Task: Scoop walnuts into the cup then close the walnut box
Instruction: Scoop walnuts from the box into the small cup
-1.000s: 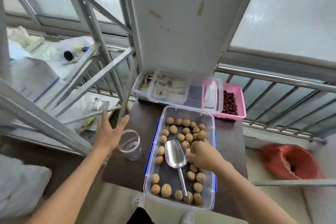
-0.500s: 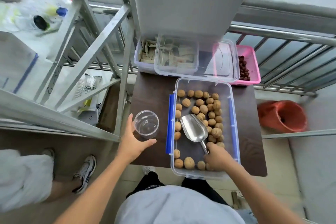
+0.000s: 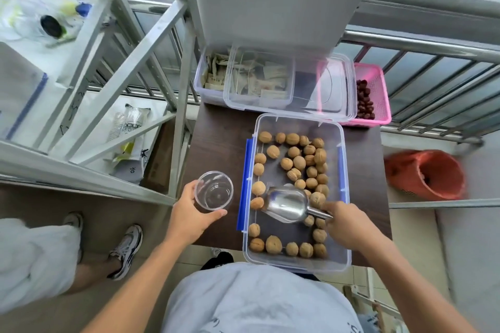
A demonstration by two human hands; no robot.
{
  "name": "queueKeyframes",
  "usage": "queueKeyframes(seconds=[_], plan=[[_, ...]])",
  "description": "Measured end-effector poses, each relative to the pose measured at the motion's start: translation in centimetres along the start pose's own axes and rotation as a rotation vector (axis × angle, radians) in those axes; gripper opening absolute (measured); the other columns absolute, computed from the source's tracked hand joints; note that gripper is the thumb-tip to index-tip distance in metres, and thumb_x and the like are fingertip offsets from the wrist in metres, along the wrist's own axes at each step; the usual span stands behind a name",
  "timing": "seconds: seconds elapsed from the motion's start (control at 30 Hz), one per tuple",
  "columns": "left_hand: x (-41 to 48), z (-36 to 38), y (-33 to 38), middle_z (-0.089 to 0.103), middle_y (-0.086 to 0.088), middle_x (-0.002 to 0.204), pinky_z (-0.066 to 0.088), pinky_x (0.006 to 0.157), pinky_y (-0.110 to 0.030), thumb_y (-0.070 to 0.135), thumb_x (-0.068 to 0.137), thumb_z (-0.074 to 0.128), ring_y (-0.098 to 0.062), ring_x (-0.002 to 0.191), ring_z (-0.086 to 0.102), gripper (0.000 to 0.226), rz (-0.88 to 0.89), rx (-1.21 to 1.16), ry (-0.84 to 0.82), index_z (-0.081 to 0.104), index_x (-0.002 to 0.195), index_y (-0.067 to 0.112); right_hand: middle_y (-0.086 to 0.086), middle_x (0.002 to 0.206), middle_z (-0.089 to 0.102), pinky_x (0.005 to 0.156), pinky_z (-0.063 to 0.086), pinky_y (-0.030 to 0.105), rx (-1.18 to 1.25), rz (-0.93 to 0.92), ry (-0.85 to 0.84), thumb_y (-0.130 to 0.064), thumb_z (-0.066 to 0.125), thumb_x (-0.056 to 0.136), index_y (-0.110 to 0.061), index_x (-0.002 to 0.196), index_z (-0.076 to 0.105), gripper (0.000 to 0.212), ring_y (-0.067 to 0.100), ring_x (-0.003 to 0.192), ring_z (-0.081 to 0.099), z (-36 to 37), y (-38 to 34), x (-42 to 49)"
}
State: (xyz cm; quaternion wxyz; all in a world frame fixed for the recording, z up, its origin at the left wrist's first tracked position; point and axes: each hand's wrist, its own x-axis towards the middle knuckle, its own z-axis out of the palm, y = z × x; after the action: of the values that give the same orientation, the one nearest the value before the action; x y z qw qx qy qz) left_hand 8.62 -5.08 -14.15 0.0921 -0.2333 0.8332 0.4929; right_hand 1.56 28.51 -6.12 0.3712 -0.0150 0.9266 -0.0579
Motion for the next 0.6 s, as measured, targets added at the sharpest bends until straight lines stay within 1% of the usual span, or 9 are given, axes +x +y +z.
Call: queueKeyframes(seconds=[0.1, 0.13, 0.17, 0.23, 0.27, 0.33, 0.4, 0.5, 0.6], plan=[[0.3, 0.1, 0.2, 0.054, 0.035, 0.122, 0.044, 0.104, -0.028, 0.040, 0.057, 0.096, 0.000, 0.121, 0.054, 0.093, 0.009, 0.006, -0.015, 0.045, 0.134, 0.044, 0.010, 0.099, 0.070, 0.074, 0.055, 0.041, 0.084, -0.028, 0.023, -0.010, 0.045, 0.085, -0.019, 0.108, 0.065, 0.032, 0.032, 0.088, 0.063, 1.4, -0.5, 0.7], [0.4, 0.1, 0.3, 0.055, 0.036, 0.124, 0.043, 0.106, -0.028, 0.042, 0.057, 0.096, 0.005, 0.123, 0.052, 0.097, 0.017, 0.006, -0.022, 0.043, 0.138, 0.046, 0.011, 0.100, 0.069, 0.073, 0.053, 0.040, 0.096, -0.039, 0.040, -0.010, 0.046, 0.087, -0.018, 0.109, 0.064, 0.029, 0.033, 0.091, 0.062, 1.8, -0.7, 0.9], [0.5, 0.1, 0.4, 0.055, 0.040, 0.123, 0.042, 0.105, -0.026, 0.041, 0.057, 0.096, 0.012, 0.122, 0.050, 0.099, 0.028, 0.002, -0.031, 0.041, 0.139, 0.054, 0.013, 0.102, 0.068, 0.071, 0.050, 0.039, 0.102, -0.051, 0.060, -0.012, 0.046, 0.090, -0.017, 0.109, 0.063, 0.026, 0.034, 0.093, 0.061, 2.2, -0.9, 1.1], [0.6, 0.2, 0.8, 0.051, 0.052, 0.117, 0.041, 0.102, -0.022, 0.036, 0.059, 0.096, 0.023, 0.115, 0.047, 0.094, 0.046, 0.007, -0.054, 0.040, 0.127, 0.071, 0.015, 0.105, 0.066, 0.069, 0.045, 0.038, 0.112, -0.050, 0.112, -0.015, 0.047, 0.093, -0.016, 0.111, 0.058, 0.021, 0.037, 0.095, 0.060, 3.0, -1.4, 1.5], [0.7, 0.2, 1.1, 0.050, 0.054, 0.116, 0.041, 0.102, -0.022, 0.037, 0.059, 0.096, 0.025, 0.114, 0.047, 0.092, 0.045, 0.005, -0.059, 0.040, 0.122, 0.073, 0.015, 0.105, 0.065, 0.070, 0.045, 0.039, 0.126, -0.038, 0.136, -0.017, 0.047, 0.094, -0.016, 0.112, 0.056, 0.020, 0.038, 0.096, 0.061, 3.2, -1.7, 1.7], [0.9, 0.3, 1.3, 0.049, 0.055, 0.116, 0.042, 0.103, -0.024, 0.040, 0.057, 0.095, 0.024, 0.114, 0.047, 0.090, 0.038, 0.002, -0.063, 0.041, 0.121, 0.073, 0.015, 0.104, 0.064, 0.071, 0.047, 0.041, 0.168, -0.021, 0.156, -0.021, 0.046, 0.096, -0.017, 0.114, 0.052, 0.020, 0.039, 0.094, 0.061, 3.8, -2.0, 2.4], [1.0, 0.5, 1.4, 0.047, 0.058, 0.114, 0.042, 0.101, -0.024, 0.035, 0.060, 0.096, 0.028, 0.110, 0.045, 0.088, 0.037, 0.007, -0.069, 0.041, 0.119, 0.071, 0.013, 0.103, 0.063, 0.072, 0.047, 0.042, 0.212, -0.023, 0.158, -0.026, 0.045, 0.097, -0.018, 0.112, 0.051, 0.018, 0.037, 0.094, 0.060, 4.4, -2.4, 3.4], [1.2, 0.7, 1.7, 0.045, 0.061, 0.110, 0.041, 0.099, -0.023, 0.032, 0.063, 0.096, 0.032, 0.104, 0.043, 0.087, 0.038, 0.008, -0.070, 0.040, 0.119, 0.068, 0.011, 0.099, 0.062, 0.077, 0.049, 0.044, 0.295, 0.002, 0.148, -0.037, 0.045, 0.097, -0.017, 0.098, 0.052, 0.021, 0.035, 0.095, 0.058, 4.8, -2.9, 4.4], [1.1, 0.7, 1.6, 0.047, 0.060, 0.108, 0.042, 0.099, -0.024, 0.032, 0.062, 0.096, 0.032, 0.104, 0.043, 0.086, 0.035, -0.002, -0.057, 0.043, 0.122, 0.062, 0.007, 0.089, 0.065, 0.076, 0.053, 0.047, 0.378, 0.030, 0.141, -0.041, 0.046, 0.098, -0.018, 0.091, 0.055, 0.026, 0.030, 0.086, 0.061, 4.9, -2.7, 5.0]])
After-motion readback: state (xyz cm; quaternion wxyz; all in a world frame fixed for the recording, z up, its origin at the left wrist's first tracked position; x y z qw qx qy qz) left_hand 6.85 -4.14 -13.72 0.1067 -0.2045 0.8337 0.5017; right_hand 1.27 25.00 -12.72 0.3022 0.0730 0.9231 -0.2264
